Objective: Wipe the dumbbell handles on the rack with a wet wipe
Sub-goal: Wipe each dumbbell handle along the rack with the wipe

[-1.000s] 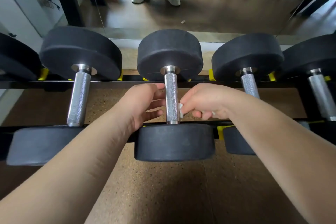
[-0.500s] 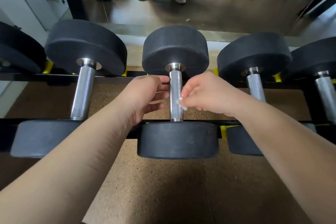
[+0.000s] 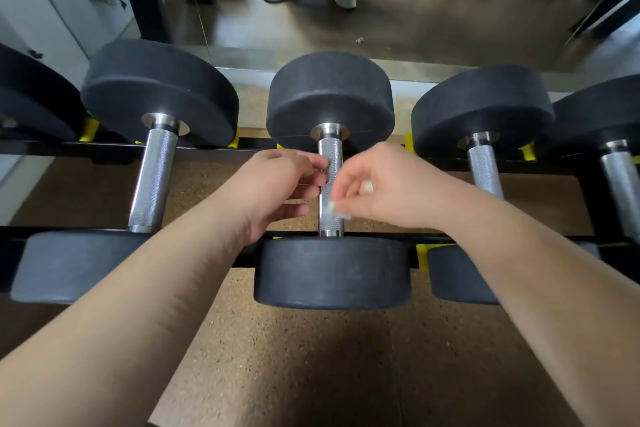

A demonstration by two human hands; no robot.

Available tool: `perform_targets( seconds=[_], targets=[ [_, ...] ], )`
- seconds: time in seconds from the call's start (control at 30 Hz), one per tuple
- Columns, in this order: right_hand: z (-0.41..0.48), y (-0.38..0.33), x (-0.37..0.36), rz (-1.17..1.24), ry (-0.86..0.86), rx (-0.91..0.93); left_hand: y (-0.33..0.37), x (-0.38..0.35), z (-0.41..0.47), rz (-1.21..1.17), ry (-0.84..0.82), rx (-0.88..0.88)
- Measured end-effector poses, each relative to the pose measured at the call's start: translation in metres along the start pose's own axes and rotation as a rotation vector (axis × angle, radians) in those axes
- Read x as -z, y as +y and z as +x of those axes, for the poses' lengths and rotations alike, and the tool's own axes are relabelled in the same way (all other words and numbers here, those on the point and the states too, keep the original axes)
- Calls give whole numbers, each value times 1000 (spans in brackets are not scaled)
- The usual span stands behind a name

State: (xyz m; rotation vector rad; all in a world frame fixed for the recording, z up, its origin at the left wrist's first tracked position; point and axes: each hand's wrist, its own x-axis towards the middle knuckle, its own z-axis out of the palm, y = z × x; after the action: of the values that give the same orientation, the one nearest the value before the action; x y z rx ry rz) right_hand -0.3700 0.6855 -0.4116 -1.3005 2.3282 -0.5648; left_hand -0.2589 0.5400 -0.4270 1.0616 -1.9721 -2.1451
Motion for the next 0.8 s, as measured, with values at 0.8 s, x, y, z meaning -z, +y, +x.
perform_targets(
  seconds=[0.8],
  targets=[
    [17,9,-17,509,297,-273,-19,17,-10,309,-58,18]
  ],
)
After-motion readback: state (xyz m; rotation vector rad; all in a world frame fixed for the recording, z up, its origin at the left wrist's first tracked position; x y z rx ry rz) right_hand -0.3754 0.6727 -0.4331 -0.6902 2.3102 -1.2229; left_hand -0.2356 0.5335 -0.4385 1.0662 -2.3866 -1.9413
